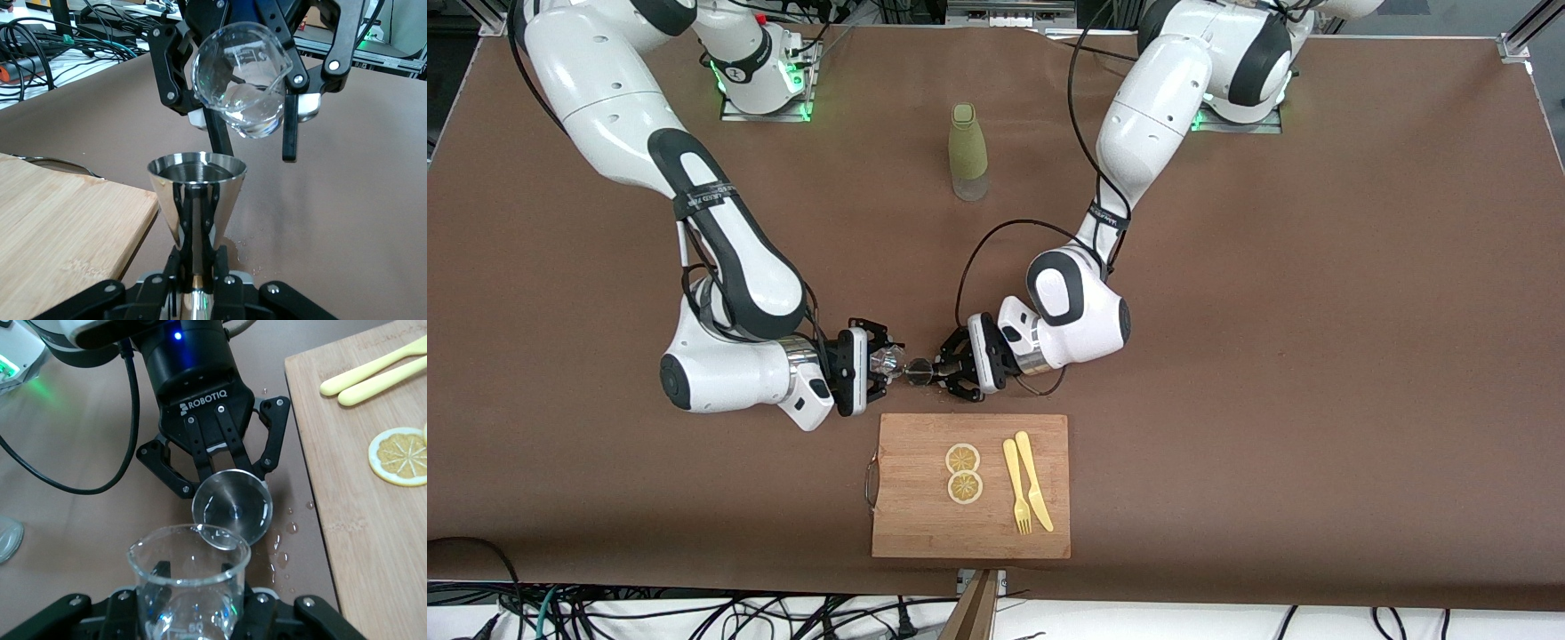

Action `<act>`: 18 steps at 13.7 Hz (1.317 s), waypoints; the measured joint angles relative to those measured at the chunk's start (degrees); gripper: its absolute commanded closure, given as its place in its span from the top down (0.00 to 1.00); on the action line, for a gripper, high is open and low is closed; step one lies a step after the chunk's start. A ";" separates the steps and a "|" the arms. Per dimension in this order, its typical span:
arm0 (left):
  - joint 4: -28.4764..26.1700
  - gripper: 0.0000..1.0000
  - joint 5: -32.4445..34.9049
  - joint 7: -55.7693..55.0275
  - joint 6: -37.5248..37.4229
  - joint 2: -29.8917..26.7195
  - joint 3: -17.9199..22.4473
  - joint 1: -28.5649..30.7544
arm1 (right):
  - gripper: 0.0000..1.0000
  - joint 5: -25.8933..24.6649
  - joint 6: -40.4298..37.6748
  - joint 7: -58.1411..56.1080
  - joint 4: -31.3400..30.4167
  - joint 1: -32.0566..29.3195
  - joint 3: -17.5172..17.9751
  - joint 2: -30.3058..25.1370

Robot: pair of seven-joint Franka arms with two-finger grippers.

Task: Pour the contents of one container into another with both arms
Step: 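Tilt the glass cup with the right gripper, pouring into the jigger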

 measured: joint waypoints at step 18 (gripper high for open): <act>0.04 0.00 -1.56 0.00 -0.15 0.01 -0.05 0.00 | 0.42 -9.34 1.57 13.26 0.86 2.19 0.02 -0.15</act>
